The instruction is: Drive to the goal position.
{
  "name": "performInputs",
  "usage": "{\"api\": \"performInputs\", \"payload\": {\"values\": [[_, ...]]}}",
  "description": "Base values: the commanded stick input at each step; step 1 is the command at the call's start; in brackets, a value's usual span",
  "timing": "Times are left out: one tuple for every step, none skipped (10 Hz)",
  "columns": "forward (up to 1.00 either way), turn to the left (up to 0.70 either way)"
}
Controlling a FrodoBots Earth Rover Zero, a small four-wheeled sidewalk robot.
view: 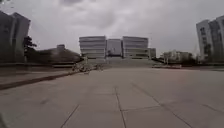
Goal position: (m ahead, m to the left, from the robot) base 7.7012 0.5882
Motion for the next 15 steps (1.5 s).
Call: {"api": "performInputs", "payload": {"values": [[0.70,-0.01],[0.70,-0.01],[0.70,-0.01],[0.70,-0.01],[0.70,-0.01],[0.70,-0.01],[0.70,-0.01],[0.70,-0.01],[0.70,-0.01],[0.70,-0.01],[0.70,-0.01],[0.70,-0.01],[0.70,-0.01],[0.70,-0.01],[0.70,-0.01]]}}
